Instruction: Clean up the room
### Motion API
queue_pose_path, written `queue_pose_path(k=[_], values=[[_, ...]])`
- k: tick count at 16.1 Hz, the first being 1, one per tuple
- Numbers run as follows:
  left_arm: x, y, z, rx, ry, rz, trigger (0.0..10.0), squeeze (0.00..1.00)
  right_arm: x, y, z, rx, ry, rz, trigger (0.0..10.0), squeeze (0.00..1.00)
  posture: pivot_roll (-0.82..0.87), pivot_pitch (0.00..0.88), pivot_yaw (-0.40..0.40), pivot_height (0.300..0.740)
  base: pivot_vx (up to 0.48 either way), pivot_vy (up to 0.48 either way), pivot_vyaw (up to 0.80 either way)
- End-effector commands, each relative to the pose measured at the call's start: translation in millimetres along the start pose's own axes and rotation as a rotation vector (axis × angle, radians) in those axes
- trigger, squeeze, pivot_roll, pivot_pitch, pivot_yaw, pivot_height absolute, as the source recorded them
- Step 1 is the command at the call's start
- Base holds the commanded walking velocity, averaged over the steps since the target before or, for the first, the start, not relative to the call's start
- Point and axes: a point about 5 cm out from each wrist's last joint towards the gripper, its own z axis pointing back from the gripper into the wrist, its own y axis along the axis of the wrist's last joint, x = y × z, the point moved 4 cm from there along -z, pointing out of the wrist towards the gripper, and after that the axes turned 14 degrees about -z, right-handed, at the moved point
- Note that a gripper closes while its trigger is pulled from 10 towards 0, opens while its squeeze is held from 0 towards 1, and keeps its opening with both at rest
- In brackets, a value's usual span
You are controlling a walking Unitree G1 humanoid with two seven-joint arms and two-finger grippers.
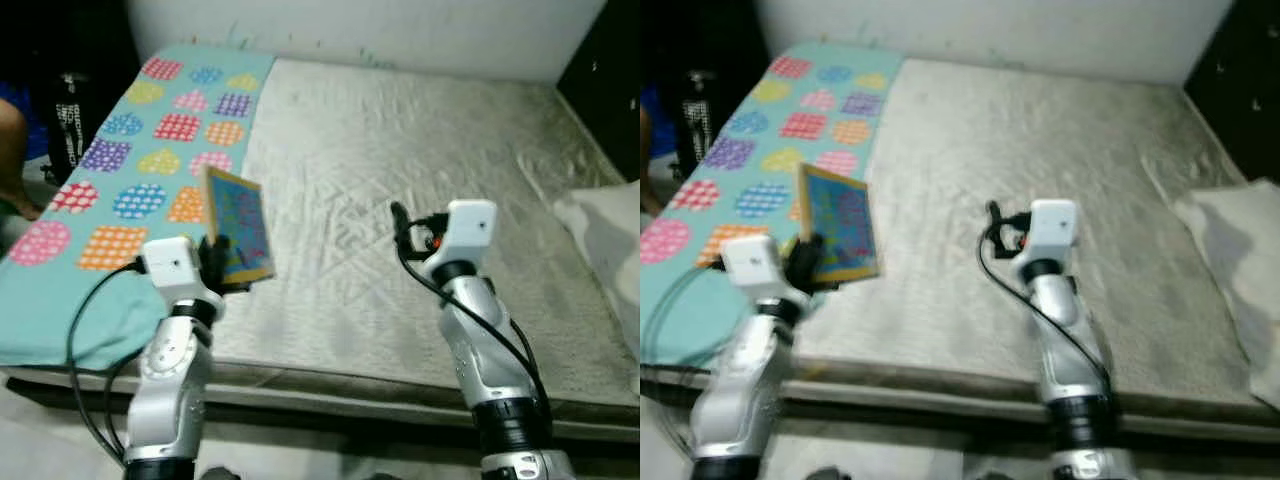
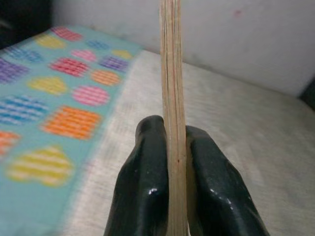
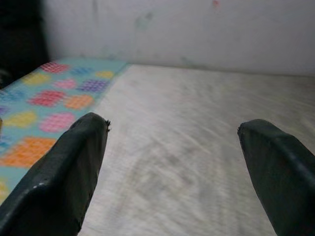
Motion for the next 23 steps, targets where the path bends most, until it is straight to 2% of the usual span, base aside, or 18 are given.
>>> queue_pose_path(k=[1, 10, 17, 23], values=[[1.5, 12.2, -2.2, 0.048, -0.012, -0.017, 10.0, 0.00, -2.0, 4.8, -1.6, 0.018, 0.008, -0.002, 10.0, 0.00, 0.02, 0.105, -0.049, 0.740, 0.000, -0.480, 0.00], [3.1, 13.5, -4.1, 0.056, -0.018, -0.018, 10.0, 0.00, -0.2, 5.3, -3.0, 0.021, 0.012, 0.009, 10.0, 0.00, 0.02, 0.092, -0.053, 0.740, 0.000, -0.393, 0.00], [6.6, 20.2, -0.3, 0.112, -0.055, 0.007, 10.0, 0.00, 0.8, 4.9, -2.5, 0.019, 0.011, 0.012, 10.0, 0.00, 0.02, 0.101, -0.057, 0.740, 0.000, 0.000, 0.00], [7.9, 20.5, 0.2, 0.117, -0.067, 0.015, 10.0, 0.00, 1.9, 4.5, -2.2, 0.017, 0.009, 0.012, 10.0, 0.00, 0.02, 0.104, -0.057, 0.740, 0.178, 0.000, -0.67]])
